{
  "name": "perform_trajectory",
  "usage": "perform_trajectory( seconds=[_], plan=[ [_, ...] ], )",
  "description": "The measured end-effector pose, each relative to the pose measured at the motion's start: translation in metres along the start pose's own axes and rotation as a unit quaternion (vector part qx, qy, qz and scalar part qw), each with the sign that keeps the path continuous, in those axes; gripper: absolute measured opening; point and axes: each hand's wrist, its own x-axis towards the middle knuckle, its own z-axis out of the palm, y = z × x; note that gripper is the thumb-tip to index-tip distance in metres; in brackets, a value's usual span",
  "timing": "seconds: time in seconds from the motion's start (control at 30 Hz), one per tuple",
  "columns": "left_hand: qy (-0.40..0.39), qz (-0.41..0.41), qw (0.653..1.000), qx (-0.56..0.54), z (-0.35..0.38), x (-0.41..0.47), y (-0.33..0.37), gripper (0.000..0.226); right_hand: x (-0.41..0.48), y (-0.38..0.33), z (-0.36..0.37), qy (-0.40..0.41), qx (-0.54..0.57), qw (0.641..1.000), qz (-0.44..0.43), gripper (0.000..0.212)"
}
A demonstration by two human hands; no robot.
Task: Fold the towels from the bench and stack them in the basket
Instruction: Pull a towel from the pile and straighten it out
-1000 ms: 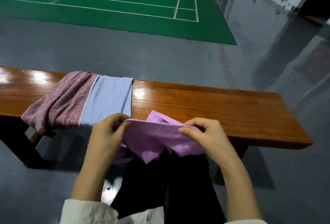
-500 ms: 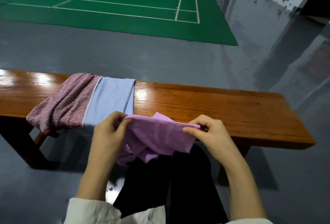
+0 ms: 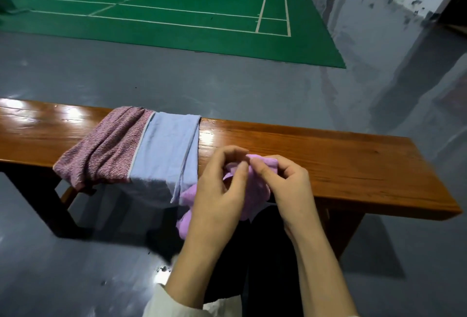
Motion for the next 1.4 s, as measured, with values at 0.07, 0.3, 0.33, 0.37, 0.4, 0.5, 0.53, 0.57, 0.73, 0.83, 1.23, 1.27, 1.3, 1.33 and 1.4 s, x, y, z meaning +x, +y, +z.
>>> perform_trajectory(
  seconds=[0.07, 0.3, 0.33, 0.37, 0.4, 0.5, 0.53, 0.57, 0.73, 0.83, 1.23, 1.27, 1.3, 1.33, 1.4],
  plan=[
    [-0.048, -0.023, 0.998, -0.035, -0.003, -0.001, -0.001, 0.021, -0.001, -0.002, -0.005, -0.007, 0.017, 1.0, 0.004, 0.013],
    [0.021, 0.032, 0.997, 0.073, -0.009, 0.002, -0.013, 0.028, -0.006, 0.0, -0.013, -0.055, -0.035, 0.998, -0.004, 0.019],
    [0.013, 0.057, 0.994, 0.093, -0.01, 0.002, -0.013, 0.029, -0.006, -0.001, -0.013, -0.053, -0.04, 0.998, -0.007, 0.019],
    [0.004, 0.077, 0.991, 0.113, -0.01, 0.001, -0.013, 0.027, -0.006, -0.003, -0.012, -0.051, -0.039, 0.998, -0.01, 0.02],
    [-0.001, 0.09, 0.987, 0.131, -0.009, 0.0, -0.011, 0.023, -0.006, -0.004, -0.012, -0.05, -0.037, 0.998, -0.013, 0.02],
    [0.013, 0.123, 0.972, 0.198, -0.005, -0.001, -0.004, 0.007, -0.009, -0.006, -0.012, -0.069, -0.026, 0.997, -0.024, 0.02],
    [0.021, 0.144, 0.961, 0.236, -0.004, -0.001, -0.003, 0.003, -0.01, -0.007, -0.013, -0.077, -0.021, 0.996, -0.027, 0.02],
    [0.028, 0.162, 0.949, 0.268, -0.003, -0.001, -0.001, 0.005, -0.011, -0.007, -0.014, -0.084, -0.012, 0.996, -0.026, 0.022],
    [0.027, 0.146, 0.945, 0.292, 0.0, -0.001, -0.002, 0.018, -0.014, -0.007, -0.026, -0.131, -0.004, 0.991, -0.006, 0.035],
    [0.035, 0.125, 0.942, 0.31, -0.002, 0.0, -0.006, 0.029, -0.015, -0.006, -0.029, -0.142, -0.039, 0.989, -0.03, 0.029],
    [-0.164, 0.017, 0.959, 0.23, -0.035, 0.013, -0.06, 0.055, 0.0, 0.014, -0.046, 0.03, 0.0, 0.999, -0.02, 0.015],
    [-0.162, 0.025, 0.952, 0.259, -0.046, 0.016, -0.07, 0.056, 0.002, 0.017, -0.048, 0.068, 0.01, 0.998, -0.012, 0.016],
    [-0.155, 0.027, 0.949, 0.274, -0.057, 0.018, -0.079, 0.055, 0.004, 0.019, -0.049, 0.094, 0.008, 0.995, -0.004, 0.017],
    [-0.146, 0.027, 0.947, 0.285, -0.068, 0.019, -0.087, 0.052, 0.005, 0.023, -0.05, 0.115, -0.002, 0.993, 0.004, 0.017],
    [-0.133, 0.041, 0.933, 0.332, -0.089, 0.023, -0.099, 0.05, 0.007, 0.029, -0.05, 0.164, -0.013, 0.986, 0.007, 0.018]
  ],
)
